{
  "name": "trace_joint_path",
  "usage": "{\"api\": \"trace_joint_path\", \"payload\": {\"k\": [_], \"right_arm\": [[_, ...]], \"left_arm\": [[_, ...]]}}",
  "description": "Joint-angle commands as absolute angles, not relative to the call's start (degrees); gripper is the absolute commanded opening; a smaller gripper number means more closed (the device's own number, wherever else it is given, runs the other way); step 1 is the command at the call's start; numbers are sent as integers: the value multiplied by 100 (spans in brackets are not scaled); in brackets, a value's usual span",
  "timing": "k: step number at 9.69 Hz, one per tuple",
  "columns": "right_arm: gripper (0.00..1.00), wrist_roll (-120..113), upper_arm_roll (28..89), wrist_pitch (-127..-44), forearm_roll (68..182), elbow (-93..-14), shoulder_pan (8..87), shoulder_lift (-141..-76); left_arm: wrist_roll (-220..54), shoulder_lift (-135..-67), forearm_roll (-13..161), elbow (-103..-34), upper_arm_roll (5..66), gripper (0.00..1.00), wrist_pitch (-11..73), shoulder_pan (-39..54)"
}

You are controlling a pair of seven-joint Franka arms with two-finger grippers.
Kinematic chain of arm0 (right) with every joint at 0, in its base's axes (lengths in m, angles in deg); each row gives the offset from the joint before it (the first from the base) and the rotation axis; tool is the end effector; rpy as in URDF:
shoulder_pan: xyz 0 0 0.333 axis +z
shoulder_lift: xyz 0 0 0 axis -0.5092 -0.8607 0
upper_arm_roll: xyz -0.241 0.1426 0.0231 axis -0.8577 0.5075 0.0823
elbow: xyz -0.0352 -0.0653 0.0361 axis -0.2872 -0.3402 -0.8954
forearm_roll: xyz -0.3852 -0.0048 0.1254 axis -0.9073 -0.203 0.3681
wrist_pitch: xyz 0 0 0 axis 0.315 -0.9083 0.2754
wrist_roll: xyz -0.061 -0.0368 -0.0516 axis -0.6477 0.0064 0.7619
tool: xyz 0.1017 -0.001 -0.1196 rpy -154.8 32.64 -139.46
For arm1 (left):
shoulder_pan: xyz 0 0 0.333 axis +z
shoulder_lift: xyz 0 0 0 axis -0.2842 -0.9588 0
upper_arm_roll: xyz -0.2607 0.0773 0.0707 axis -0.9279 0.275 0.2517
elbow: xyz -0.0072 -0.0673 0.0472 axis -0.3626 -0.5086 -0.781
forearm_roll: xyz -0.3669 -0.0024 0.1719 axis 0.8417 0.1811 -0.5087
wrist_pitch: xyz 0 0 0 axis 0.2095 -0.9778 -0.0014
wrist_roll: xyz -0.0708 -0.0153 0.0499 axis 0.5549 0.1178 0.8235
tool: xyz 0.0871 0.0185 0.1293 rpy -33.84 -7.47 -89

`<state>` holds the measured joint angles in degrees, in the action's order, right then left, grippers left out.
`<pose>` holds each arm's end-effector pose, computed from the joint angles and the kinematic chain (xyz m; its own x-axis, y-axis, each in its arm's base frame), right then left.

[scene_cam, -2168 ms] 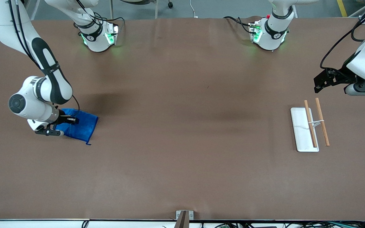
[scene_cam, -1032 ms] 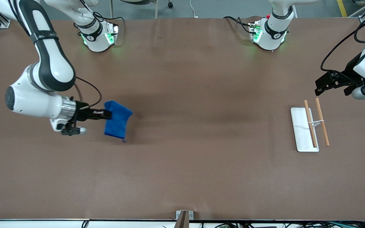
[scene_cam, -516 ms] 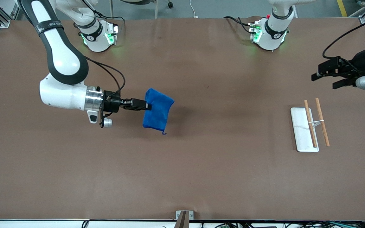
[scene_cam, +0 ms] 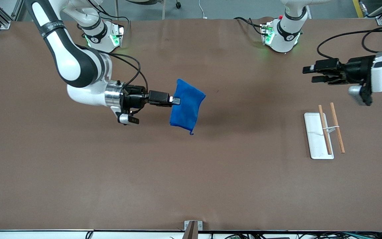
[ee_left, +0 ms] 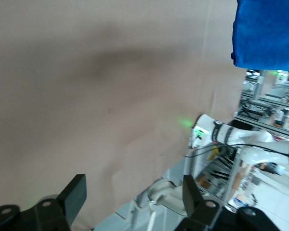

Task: Right arm passes towel to left arm to hang
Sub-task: 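Carry the towel inward with the right gripper while the left gripper approaches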

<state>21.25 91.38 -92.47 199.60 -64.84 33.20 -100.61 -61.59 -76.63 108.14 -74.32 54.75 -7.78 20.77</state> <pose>0.5501 0.3921 0.3828 0.9622 -0.1370 -0.2353 -0.2248 0.0878 -0.9704 0.5176 -0.0706 0.4446 0.9426 -0.2389 -0.2333 0.0136 -0.6707 0.7416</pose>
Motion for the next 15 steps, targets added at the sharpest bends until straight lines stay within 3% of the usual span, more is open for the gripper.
{"api": "trace_joint_path", "payload": {"k": [1,7,14,15], "right_arm": [[0,2782,9322,-9200,20894,-6526,3351,-10171],[0,3733,9849,-9104,21996,-6517,3439,-10549],[0,3813,9885,-9024,22111,-6517,3430,-10594],[0,3813,9885,-9024,22111,-6517,3430,-10594]], "left_arm": [[-5939,-7718,11751,-8179,5468,100,-744,2055],[-5789,-7929,12862,-8875,4687,100,-517,1976],[-5929,-8350,14560,-9008,3413,100,1546,1967],[-5929,-8386,14744,-8991,3246,96,1837,1976]]}}
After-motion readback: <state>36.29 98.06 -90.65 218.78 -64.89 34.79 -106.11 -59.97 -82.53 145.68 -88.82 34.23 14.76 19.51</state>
